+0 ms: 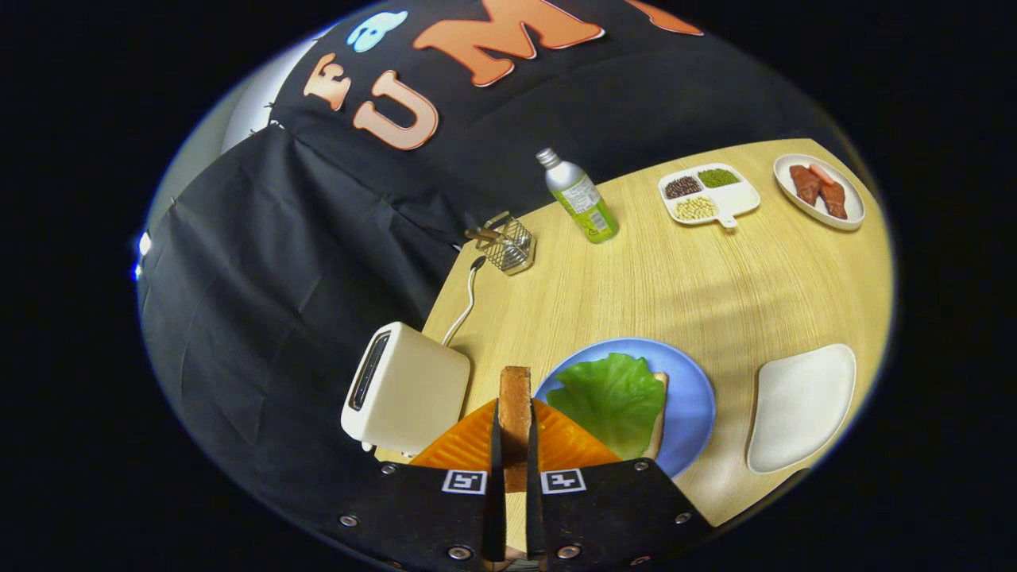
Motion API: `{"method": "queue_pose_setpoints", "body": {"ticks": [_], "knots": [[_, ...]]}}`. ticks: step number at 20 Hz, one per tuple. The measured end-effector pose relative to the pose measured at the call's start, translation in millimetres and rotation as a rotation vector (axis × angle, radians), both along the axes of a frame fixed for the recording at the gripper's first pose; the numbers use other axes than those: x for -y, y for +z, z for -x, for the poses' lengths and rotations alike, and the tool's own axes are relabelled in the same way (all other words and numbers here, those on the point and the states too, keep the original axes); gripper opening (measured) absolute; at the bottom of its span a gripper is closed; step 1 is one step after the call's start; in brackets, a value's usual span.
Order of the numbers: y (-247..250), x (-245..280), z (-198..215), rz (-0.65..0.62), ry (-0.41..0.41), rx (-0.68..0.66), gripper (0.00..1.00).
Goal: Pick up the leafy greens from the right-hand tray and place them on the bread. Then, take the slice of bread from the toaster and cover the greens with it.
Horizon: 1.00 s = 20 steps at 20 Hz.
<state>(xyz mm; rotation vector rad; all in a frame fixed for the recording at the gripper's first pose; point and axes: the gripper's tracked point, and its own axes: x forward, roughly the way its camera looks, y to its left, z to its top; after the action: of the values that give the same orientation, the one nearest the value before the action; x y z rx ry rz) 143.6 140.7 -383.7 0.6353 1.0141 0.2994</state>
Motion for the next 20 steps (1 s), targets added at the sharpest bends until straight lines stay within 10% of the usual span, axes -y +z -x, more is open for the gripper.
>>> {"method": "queue_pose_setpoints", "body": {"ticks": [20], "knots": [[-84.2, 37.1, 5.9, 0.132, -0.041, -0.043, 0.12]]}}
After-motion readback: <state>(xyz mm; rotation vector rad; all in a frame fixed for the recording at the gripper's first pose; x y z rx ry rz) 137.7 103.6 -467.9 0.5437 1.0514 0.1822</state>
